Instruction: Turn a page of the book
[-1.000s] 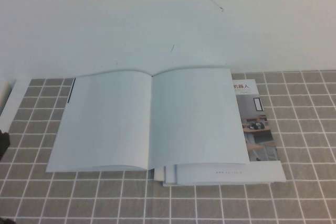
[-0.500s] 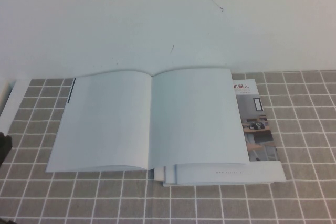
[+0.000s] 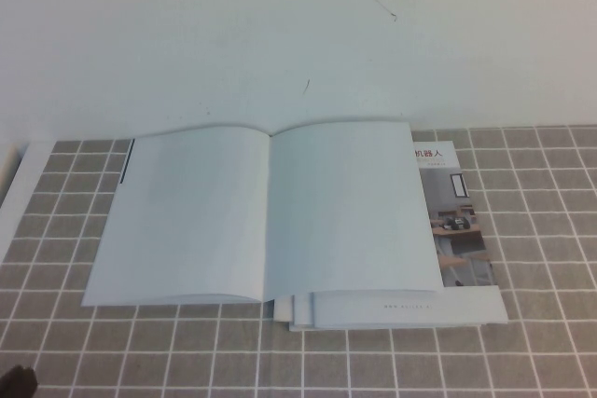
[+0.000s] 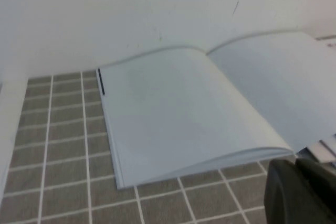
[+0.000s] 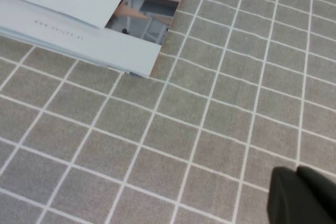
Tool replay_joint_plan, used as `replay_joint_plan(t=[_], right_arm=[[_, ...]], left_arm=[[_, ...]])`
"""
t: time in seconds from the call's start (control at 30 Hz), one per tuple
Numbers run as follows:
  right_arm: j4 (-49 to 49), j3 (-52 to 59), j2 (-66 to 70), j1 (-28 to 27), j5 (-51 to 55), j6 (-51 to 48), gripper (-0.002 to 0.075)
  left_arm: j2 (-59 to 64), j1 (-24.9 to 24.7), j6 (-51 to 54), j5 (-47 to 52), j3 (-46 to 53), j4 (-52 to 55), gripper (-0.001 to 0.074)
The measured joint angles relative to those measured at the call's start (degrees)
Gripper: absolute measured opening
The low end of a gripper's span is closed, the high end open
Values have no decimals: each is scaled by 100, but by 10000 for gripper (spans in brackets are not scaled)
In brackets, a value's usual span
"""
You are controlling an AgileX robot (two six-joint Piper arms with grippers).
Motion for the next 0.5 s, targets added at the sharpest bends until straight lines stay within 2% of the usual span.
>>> replay_joint_plan(t=[0.1, 0.2, 0.5], right_arm=[[0, 0, 0, 0, 0, 0, -1], [0, 0, 0, 0, 0, 0, -1], [0, 0, 0, 0, 0, 0, -1]], left_arm=[[-195, 526, -36, -528, 566, -181, -4], [-416, 1006, -135, -779, 644, -233, -4], [-774, 1810, -313, -432, 644, -338, -4]])
